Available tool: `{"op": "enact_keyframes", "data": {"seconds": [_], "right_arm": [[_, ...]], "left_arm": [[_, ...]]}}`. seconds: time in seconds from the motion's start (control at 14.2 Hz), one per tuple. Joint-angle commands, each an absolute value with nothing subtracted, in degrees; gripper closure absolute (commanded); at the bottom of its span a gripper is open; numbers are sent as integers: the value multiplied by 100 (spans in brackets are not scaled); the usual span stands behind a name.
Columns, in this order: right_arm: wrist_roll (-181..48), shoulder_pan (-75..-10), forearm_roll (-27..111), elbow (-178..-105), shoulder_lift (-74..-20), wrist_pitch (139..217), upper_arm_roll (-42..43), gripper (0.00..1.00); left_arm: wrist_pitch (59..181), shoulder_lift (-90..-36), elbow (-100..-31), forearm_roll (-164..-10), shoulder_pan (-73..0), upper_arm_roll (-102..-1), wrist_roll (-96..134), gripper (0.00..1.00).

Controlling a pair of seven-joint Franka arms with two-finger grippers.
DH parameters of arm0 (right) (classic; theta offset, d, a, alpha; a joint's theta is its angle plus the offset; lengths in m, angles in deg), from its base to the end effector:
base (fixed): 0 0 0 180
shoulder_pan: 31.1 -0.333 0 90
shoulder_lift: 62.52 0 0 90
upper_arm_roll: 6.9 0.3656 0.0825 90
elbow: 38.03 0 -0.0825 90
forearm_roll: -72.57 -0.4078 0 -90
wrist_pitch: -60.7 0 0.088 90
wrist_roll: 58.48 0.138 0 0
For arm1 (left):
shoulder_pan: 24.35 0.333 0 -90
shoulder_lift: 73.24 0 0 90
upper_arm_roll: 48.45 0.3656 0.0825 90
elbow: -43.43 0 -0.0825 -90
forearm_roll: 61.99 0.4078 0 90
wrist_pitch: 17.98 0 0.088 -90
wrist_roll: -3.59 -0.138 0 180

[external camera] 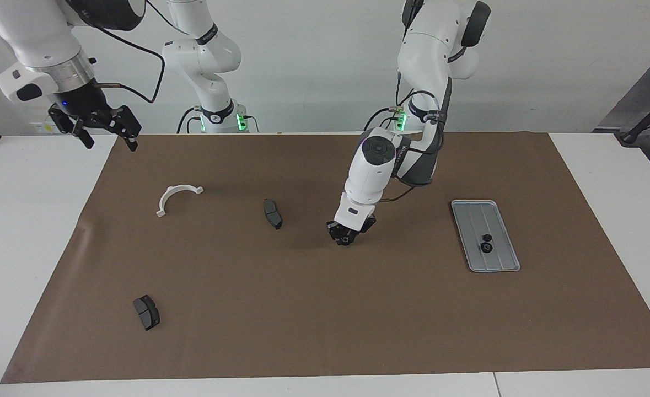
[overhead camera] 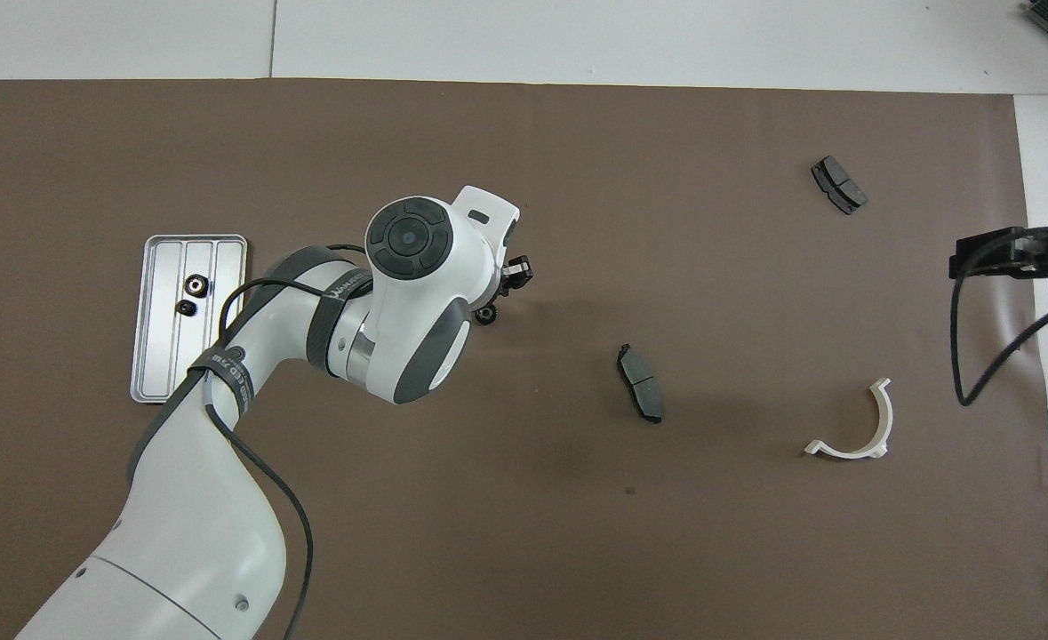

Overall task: Pick bearing gear from pile to tray
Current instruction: 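Lower the left gripper and grasp the third black bearing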

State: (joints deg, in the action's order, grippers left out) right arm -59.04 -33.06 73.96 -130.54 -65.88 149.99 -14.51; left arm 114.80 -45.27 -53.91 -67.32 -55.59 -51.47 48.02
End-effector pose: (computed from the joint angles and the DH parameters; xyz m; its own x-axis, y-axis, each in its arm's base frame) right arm 0.5527 -0.0604 0.6533 0.9960 -0.0888 0.0018 -0.0888 -0.9959 0.0165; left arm 0.6037 -0.4107 0.3241 0.9698 0.2431 0.0201 0.2369 -0.9582 0.1603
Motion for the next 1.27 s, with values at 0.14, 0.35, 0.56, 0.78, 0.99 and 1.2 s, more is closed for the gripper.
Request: {"op": "enact_keyframes", "data": {"seconds": [0.14, 0.35, 0.56, 0.78, 0.99, 1.2], "right_arm": [[-5980, -3313, 7309, -13084, -6621, 14833, -1437, 0], [-5980, -3321, 7309, -13155, -6665, 14815, -1429, 0], [-5980, -3348, 7336, -13173, -6674, 14780, -1429, 0], [-6006, -3348, 7345, -13173, -6674, 14771, -1429, 0], [-6006, -3348, 7345, -13173, -6674, 14736, -1429, 0], [-6006, -3304, 7353, -13164, -6674, 14736, -1341, 0]], "left_arm": [[11676, -4555, -5685, -6613, -5731, -5065, 4876, 59], [11764, -4573, -5765, -6604, -5740, -5065, 4876, 47], [11764, -4581, -5800, -6543, -5740, -5065, 4876, 35], [11799, -4608, -5887, -6525, -5740, -5065, 4876, 36], [11896, -4625, -5975, -6490, -5784, -5065, 4876, 41], [11896, -4625, -5976, -6490, -5784, -5065, 4876, 44]]}}
